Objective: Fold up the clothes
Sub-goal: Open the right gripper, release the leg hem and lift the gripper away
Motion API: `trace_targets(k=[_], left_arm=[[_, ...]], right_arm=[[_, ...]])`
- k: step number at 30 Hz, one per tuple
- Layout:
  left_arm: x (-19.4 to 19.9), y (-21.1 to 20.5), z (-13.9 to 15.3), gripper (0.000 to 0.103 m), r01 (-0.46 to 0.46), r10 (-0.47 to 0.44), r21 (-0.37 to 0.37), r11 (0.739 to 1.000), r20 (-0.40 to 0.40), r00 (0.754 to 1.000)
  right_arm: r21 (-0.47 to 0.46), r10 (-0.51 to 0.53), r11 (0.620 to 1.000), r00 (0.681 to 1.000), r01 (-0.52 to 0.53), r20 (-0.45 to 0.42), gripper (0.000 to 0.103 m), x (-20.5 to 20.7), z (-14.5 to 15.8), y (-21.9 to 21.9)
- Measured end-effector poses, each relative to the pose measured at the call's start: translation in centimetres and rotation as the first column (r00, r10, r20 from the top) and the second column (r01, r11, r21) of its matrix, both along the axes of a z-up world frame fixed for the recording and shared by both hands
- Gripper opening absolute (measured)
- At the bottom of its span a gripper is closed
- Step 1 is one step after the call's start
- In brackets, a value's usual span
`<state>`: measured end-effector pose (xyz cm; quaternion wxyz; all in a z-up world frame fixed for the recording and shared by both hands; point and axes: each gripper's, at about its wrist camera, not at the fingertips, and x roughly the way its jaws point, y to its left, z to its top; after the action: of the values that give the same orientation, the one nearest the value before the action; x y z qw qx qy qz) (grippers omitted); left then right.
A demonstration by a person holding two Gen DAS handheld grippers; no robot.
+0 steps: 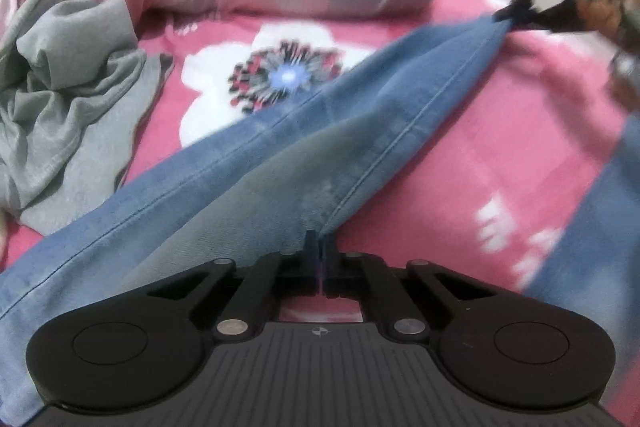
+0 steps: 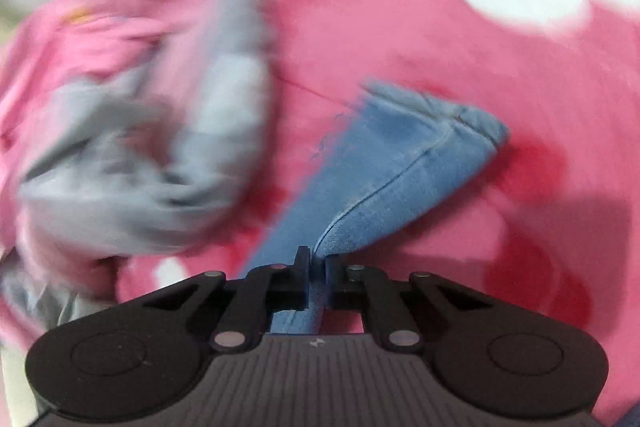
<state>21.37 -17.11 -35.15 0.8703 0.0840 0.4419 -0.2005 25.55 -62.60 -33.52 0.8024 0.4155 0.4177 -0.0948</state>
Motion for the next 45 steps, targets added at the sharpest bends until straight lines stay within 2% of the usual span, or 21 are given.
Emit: trace_targets(k=[2,6,8,10,13,15,17,19,22,27,28,29,31,33,35,36,37,40,43,44,45], left_arm=[[-0.3,0.4,0.1,0.000,0.031,-0.032,-0.030,0.999,-0.038,0.999],[-1.0,-0.6,-3.1,0.000,0.113,-0.109,0.027,0.993,-0.123,0.986],[-1.5,-1.0,-4.1,0.000,0.136,-0.128,0.053,0.989,-0.119,0.984],[-1.4,-0.6,-3.8,0.000,0.114,-0.109,0.035,0.993,-0.122,0.986],[-1.4,-0.1,-3.4,0.000,0.082,-0.080,0.009,0.997,-0.127,0.989],[-1.4,0.5,-2.5,0.000,0.052,-0.052,0.000,0.999,-0.109,0.993],[-1.5,1.2,-1.4,0.006,0.017,-0.018,-0.012,1.000,-0.081,0.997],[-1.4,1.9,-0.9,0.013,-0.029,0.028,-0.027,0.999,-0.058,0.998],[-1.0,2.7,-1.1,0.019,-0.099,0.097,-0.026,0.995,-0.054,0.994],[-0.7,3.3,-3.5,0.019,-0.171,0.171,0.011,0.985,-0.118,0.978],[-0.8,3.3,-3.7,0.019,-0.176,0.176,0.016,0.984,-0.118,0.977],[-1.1,3.3,-3.9,0.019,-0.183,0.184,0.016,0.983,-0.115,0.976],[-1.2,3.3,-4.1,0.020,-0.199,0.200,0.013,0.980,-0.116,0.973],[-1.4,3.3,-4.2,0.020,-0.217,0.216,0.007,0.976,-0.120,0.969],[-1.4,3.2,-4.3,0.019,-0.231,0.229,0.001,0.973,-0.124,0.965],[-1.4,3.2,-4.4,0.019,-0.233,0.231,-0.002,0.973,-0.124,0.965],[-1.4,3.2,-4.4,0.019,-0.234,0.232,-0.004,0.972,-0.124,0.965],[-1.6,3.2,-4.5,0.019,-0.225,0.222,-0.008,0.974,-0.122,0.967],[-2.0,3.3,-4.4,0.019,-0.218,0.214,-0.016,0.976,-0.125,0.969],[-2.1,3.4,-4.4,0.019,-0.217,0.212,-0.020,0.976,-0.127,0.969],[-2.2,3.5,-4.4,0.019,-0.215,0.210,-0.024,0.976,-0.128,0.969]], right_arm=[[-0.041,0.042,0.998,0.999,-0.043,-0.027,0.007,0.1,0.1,0.2],[-0.053,0.061,0.995,0.956,-0.079,-0.287,0.019,0.4,-4.7,-0.7],[-0.048,0.031,0.998,0.963,-0.045,-0.266,0.023,-0.2,-4.2,-1.2],[-0.149,0.011,0.988,0.969,-0.049,-0.248,0.028,-0.8,-2.2,-0.8],[-0.359,0.019,0.929,0.979,-0.093,-0.204,0.028,-1.7,1.8,1.0],[-0.417,0.175,0.879,0.969,-0.234,-0.175,0.028,-1.2,2.1,4.5],[-0.459,0.363,0.797,0.919,-0.393,-0.157,0.028,-0.3,1.8,8.5],[-0.502,0.537,0.683,0.831,-0.531,-0.148,0.028,0.7,1.5,12.5],[-0.564,0.756,0.463,0.637,-0.684,-0.152,0.028,2.0,1.1,18.5],[-0.644,0.958,0.023,0.201,-0.765,-0.205,0.029,4.3,0.3,28.4],[-0.655,0.969,-0.068,0.106,-0.752,-0.222,0.037,4.8,0.2,30.4],[-0.659,0.968,-0.138,0.039,-0.739,-0.246,0.038,5.1,-0.2,31.9],[-0.650,0.949,-0.251,-0.048,-0.717,-0.313,0.043,5.3,-1.5,33.8],[-0.615,0.929,-0.309,-0.092,-0.725,-0.359,0.044,5.9,-2.8,34.8],[-0.598,0.922,-0.323,-0.100,-0.734,-0.375,0.039,6.2,-2.9,35.3],[-0.602,0.921,-0.320,-0.091,-0.731,-0.379,0.010,6.3,-2.5,35.5],[-0.625,0.923,-0.306,-0.062,-0.718,-0.381,0.000,6.3,-2.0,35.6],[-0.702,0.921,-0.234,0.079,-0.672,-0.382,0.000,6.9,-1.4,35.7],[-0.742,0.873,-0.198,0.230,-0.640,-0.431,0.000,8.7,-3.4,35.4],[-0.732,0.862,-0.156,0.271,-0.664,-0.429,0.000,9.6,-3.9,34.9],[-0.725,0.870,-0.114,0.284,-0.679,-0.402,0.000,9.9,-3.5,34.6]])
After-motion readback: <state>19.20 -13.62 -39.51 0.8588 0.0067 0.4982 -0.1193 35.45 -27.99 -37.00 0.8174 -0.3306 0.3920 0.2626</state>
